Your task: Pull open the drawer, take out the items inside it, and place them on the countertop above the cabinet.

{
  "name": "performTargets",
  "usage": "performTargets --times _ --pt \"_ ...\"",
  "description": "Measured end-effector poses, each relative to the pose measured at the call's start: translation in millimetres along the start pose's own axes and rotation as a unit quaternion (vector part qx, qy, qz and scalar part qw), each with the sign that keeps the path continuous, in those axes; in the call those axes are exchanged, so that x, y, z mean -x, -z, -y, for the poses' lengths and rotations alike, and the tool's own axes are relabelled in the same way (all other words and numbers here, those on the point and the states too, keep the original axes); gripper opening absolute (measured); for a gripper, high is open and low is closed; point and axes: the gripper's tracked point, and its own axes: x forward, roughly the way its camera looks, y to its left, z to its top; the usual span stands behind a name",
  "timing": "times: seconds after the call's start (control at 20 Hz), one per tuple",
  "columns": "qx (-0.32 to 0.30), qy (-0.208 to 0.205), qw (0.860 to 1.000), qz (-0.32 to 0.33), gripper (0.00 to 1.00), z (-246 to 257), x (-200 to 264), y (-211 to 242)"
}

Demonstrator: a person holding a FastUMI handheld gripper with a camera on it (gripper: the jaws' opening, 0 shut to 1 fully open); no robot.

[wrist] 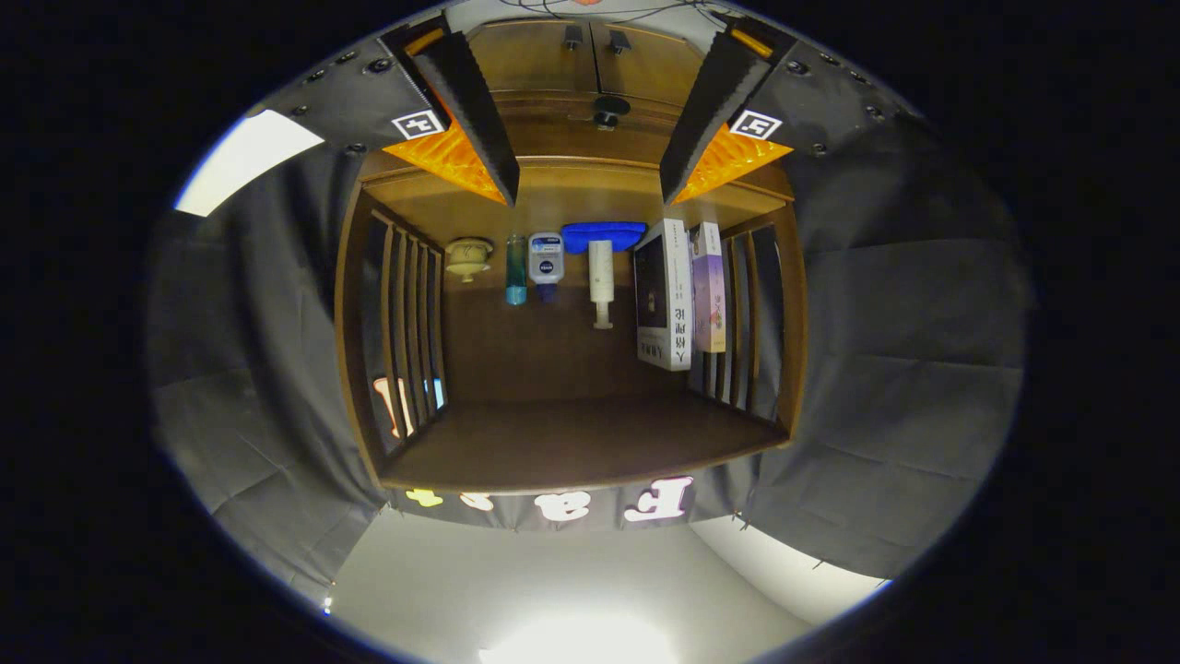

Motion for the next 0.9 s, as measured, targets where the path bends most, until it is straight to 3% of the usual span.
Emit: performTargets --times 0.3,0.9 --pt "-0.018 -0.024 0.998 -0.05 0.96 -21.2 -46.9 42.4" --pt "-0.015 -0.003 0.99 -0.139 0.94 -31.6 -88.6 132.4"
